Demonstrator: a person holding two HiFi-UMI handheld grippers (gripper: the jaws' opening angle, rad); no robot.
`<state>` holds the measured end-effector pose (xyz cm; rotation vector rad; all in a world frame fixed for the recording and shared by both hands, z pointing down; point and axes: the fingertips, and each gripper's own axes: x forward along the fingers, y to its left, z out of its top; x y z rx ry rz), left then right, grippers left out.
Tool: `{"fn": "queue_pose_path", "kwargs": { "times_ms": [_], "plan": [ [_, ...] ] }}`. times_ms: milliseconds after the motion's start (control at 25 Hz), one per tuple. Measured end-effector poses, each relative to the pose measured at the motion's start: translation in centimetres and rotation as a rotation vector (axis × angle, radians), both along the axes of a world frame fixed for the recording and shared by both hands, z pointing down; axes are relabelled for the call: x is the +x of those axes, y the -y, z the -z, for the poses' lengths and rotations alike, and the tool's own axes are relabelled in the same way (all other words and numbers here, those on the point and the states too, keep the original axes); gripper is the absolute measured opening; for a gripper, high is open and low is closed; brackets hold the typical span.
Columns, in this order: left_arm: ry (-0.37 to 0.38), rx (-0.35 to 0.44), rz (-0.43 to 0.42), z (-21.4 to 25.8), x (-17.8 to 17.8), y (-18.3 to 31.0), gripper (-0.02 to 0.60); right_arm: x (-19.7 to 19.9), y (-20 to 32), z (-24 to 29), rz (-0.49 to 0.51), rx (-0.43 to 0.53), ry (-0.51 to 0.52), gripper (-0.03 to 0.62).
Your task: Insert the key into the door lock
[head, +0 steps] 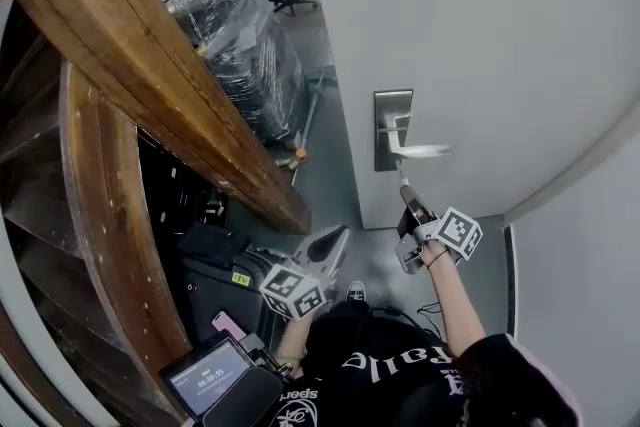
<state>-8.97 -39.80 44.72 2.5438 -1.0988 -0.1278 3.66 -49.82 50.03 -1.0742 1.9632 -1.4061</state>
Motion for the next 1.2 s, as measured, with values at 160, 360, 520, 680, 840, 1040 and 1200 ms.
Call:
{"fn": "queue_pose_path", "kwargs": {
  "times_ms": [160, 360, 520, 680, 840, 1040, 1200],
  "plan": [
    [-0.008, -0.009, -0.003, -0.5, -1.6, 2.1, 0.006, -0.8, 2.3, -0.6, -0.028, -0.029, -0.014, 0.035],
    [-0.014, -0.012, -0.026, -0.7, -2.4, 3.3, 0.006, -1.8, 3.1, -0.5, -0.052, -0.04, 0.125, 0.035],
    [-0.013, -0.022, -0.034, -1.0, -2.6, 3.8, 0.006, -1.5, 4.1, -0.6, -0.074, -0.078, 0.198, 0.035],
    [-0.011, -0.027, -0.046, -1.2, -2.5, 4.0, 0.006, -1.7, 5.7, -0.6, -0.072, -0.066, 0.16, 0.035],
    [-0.009, -0.029, -0.053, -1.4, -2.4, 4.1, 0.006, -1.8, 6.5, -0.8, -0.084, -0.042, 0.194, 0.035],
    [-0.007, -0.028, -0.056, -1.3, -2.1, 4.4, 0.006, -2.1, 7.1, -0.1, -0.078, 0.015, 0.034, 0.037],
    [-0.003, -0.028, -0.05, -1.3, -1.7, 4.3, 0.006, -2.1, 5.9, 0.0, -0.04, 0.032, -0.061, 0.037]
  ]
}}
